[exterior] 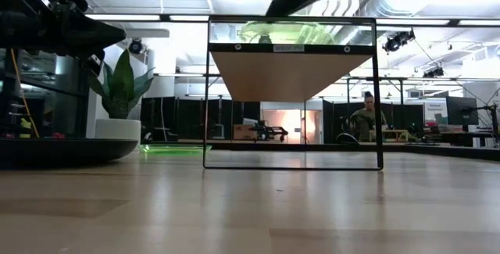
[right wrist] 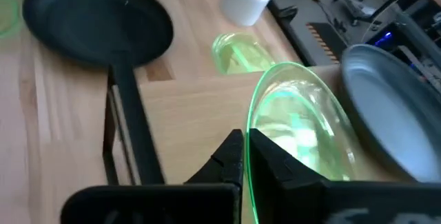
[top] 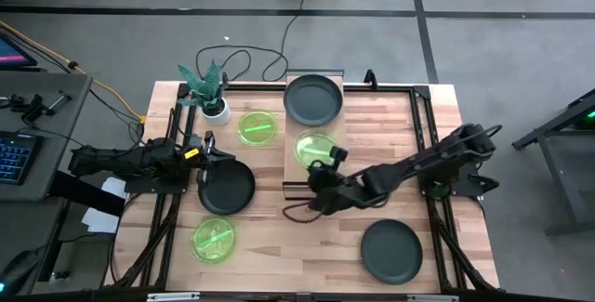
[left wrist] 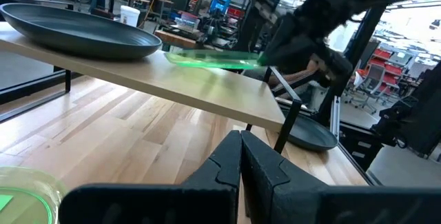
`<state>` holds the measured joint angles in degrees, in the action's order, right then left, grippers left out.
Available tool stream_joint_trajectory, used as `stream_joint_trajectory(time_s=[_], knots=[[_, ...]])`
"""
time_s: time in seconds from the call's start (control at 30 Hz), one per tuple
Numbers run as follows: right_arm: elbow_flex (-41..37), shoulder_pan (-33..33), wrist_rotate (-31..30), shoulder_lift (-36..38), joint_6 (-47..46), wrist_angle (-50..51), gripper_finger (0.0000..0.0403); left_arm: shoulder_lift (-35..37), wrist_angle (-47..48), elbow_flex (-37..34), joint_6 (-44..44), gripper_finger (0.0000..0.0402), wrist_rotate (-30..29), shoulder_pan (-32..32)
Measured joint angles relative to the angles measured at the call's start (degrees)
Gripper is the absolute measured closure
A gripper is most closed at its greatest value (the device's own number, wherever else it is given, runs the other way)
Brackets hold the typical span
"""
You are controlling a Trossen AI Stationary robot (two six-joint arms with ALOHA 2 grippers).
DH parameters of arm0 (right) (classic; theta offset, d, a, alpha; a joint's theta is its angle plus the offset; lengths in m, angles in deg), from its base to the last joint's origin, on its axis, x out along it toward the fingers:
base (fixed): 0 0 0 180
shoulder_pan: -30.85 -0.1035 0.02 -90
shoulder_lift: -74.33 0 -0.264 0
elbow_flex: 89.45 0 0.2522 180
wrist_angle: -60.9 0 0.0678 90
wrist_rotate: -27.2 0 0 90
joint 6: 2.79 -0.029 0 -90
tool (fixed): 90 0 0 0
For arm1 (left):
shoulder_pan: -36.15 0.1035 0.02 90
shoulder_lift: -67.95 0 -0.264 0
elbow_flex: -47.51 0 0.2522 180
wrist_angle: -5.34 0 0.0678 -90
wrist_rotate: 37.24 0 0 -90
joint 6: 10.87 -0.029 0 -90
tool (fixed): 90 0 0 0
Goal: Place and stack plates onto a shelf
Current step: Put the right green plate on the shelf
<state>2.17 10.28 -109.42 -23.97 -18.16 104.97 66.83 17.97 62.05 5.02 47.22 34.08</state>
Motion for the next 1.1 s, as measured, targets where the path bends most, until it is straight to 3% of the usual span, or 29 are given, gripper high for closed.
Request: stream_joint_trajectory(time_s=[0.17,0.57,0.97,1.1], knots=[[2.0,1.5,1.6,-4.0,0.4,0.6,0.0403,0.0,0.0,0.0,0.0,0.0401,0.0,0.0],[3.6,2.4,2.4,-4.2,0.9,0.5,0.0401,0.0,0.0,0.0,0.0,0.0401,0.0,0.0],[7.6,-0.3,2.0,-4.1,1.9,1.3,0.0329,0.0,0.0,0.0,0.0,0.0401,0.0,0.0],[7.6,-0.5,1.9,-3.8,-1.9,5.7,0.0318,0.0,0.0,0.0,0.0,0.0401,0.0,0.0]])
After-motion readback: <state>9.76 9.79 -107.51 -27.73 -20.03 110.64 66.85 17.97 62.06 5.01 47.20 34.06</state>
